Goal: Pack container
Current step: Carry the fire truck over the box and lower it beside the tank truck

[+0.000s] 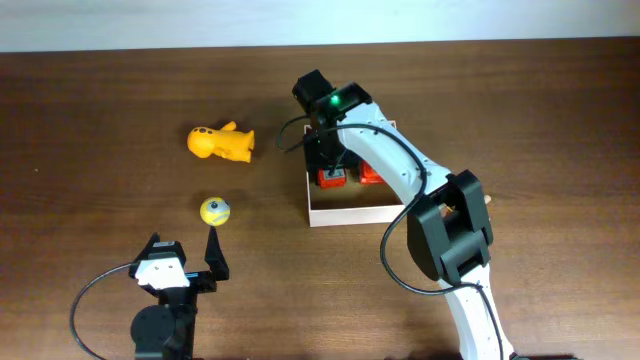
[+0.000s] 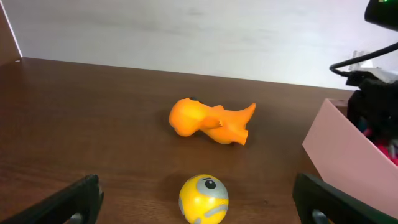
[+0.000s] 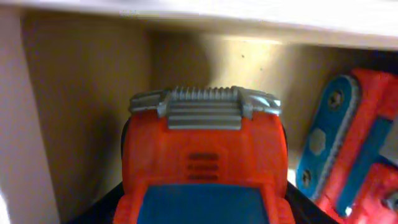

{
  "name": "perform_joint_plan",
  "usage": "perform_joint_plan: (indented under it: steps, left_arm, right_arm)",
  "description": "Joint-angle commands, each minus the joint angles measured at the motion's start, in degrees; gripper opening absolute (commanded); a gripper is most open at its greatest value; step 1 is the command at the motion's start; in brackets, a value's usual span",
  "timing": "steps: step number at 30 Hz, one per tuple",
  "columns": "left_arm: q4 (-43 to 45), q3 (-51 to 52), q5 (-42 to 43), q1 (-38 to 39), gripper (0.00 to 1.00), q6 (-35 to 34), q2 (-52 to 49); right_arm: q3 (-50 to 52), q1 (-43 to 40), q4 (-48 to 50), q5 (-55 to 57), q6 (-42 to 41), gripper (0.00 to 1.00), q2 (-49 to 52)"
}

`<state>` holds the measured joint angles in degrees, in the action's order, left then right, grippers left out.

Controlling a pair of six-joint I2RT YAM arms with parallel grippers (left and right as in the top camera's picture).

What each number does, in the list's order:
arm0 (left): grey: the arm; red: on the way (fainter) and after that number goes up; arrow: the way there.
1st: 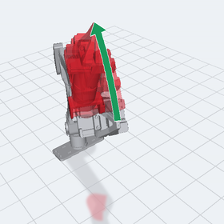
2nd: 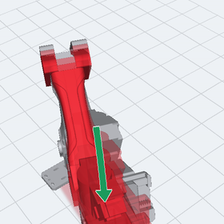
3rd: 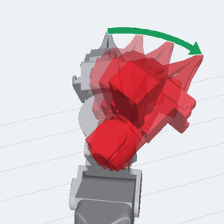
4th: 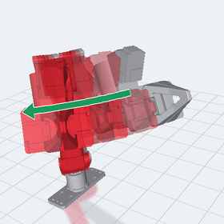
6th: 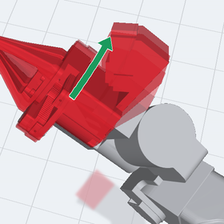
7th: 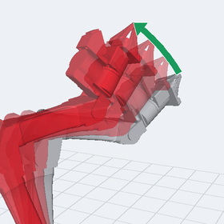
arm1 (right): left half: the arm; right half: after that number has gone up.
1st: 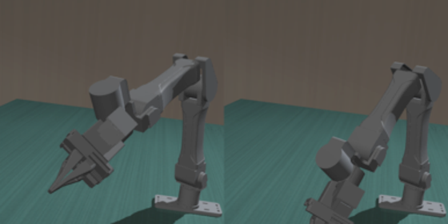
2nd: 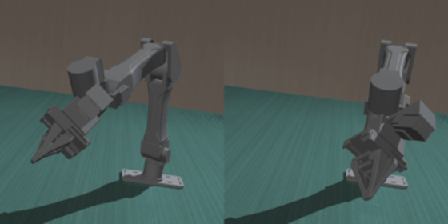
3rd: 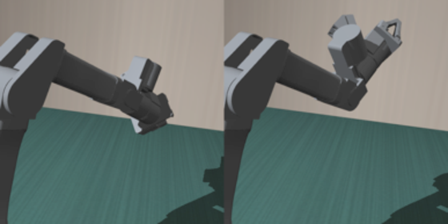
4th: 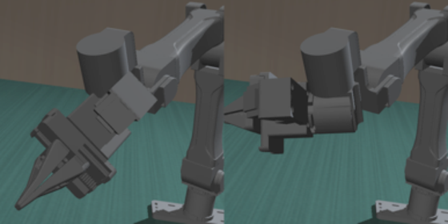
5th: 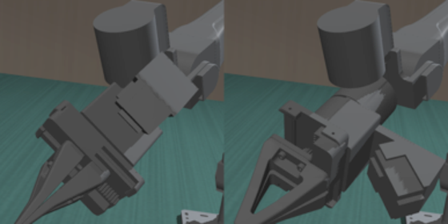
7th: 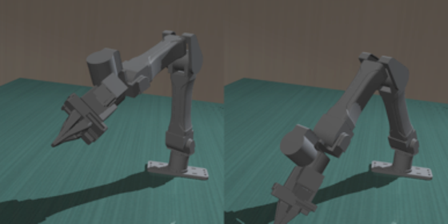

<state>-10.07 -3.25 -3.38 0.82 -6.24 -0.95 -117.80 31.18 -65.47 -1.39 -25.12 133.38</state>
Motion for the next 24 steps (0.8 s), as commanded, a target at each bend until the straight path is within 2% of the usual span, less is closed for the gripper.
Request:
perform_joint_plan:
  steps: [1, 11, 12, 15, 24]
  left_arm:
    - [0.11, 0.33, 0.61, -0.24, 0.99, -0.13, 0.15]
    - [0.13, 0.33, 0.61, -0.24, 0.99, -0.11, 0.15]
    - [0.13, 0.33, 0.61, -0.24, 0.99, -0.11, 0.15]
    - [0.13, 0.33, 0.61, -0.24, 0.99, -0.13, 0.15]
    - [0.11, 0.33, 0.61, -0.24, 0.99, -0.11, 0.15]
  right_arm:
    - [1.20, 0.31, 2.19, 0.35, -0.94, 0.56, 0.20]
    - [1.66, 0.31, 6.19, 1.22, -1.16, 0.56, 0.20]
    - [1.66, 0.31, 6.19, 1.22, -1.14, 0.65, 0.20]
    - [1.66, 0.31, 6.19, 1.22, -1.11, 0.74, 0.20]
    - [1.57, 0.31, 6.21, 0.92, -0.57, 0.75, 0.13]
